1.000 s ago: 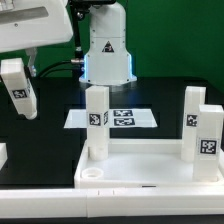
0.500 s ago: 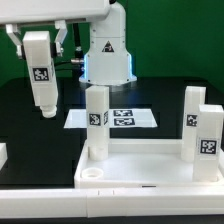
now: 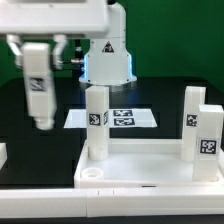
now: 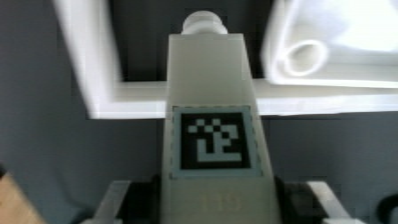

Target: Assemble desk

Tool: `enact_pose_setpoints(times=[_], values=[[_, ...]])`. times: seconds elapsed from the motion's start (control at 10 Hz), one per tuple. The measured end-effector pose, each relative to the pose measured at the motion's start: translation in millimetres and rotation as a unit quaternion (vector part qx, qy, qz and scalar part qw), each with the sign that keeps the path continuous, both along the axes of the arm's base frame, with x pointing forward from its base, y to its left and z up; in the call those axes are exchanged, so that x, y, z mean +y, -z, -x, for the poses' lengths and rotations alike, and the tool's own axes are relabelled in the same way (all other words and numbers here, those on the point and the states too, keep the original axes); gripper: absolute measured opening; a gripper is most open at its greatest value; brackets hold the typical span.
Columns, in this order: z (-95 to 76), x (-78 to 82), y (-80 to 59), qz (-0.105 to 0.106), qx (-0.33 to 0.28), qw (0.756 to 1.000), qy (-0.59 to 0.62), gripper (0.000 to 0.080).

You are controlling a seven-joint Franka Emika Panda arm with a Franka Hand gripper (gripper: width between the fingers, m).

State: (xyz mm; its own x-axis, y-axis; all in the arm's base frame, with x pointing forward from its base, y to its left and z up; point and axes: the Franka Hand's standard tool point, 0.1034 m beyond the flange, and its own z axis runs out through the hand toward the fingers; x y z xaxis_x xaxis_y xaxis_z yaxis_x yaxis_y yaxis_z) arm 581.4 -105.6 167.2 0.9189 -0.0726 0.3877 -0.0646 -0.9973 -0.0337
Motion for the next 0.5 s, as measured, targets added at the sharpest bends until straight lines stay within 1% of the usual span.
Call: enact_pose_setpoints(times=[0.1,0.2,0.3,0.4,0.5], values=[[-17.5,22.5,0.4,-0.031,0.007,0.999,0.025,0.0285],[-30.7,46.6,-1.8,-0.056,0.016,0.997,0.048,0.0285],[-31.3,44.4,-2.0,-0.046,0.013,0.998,0.03,0.0285],[-30.5,41.1,-0.9,-0.047,0.014,0.998,0.036,0.0285],[-30.6,42.2,-0.6,-0.046,0.015,0.998,0.035,0.0285]])
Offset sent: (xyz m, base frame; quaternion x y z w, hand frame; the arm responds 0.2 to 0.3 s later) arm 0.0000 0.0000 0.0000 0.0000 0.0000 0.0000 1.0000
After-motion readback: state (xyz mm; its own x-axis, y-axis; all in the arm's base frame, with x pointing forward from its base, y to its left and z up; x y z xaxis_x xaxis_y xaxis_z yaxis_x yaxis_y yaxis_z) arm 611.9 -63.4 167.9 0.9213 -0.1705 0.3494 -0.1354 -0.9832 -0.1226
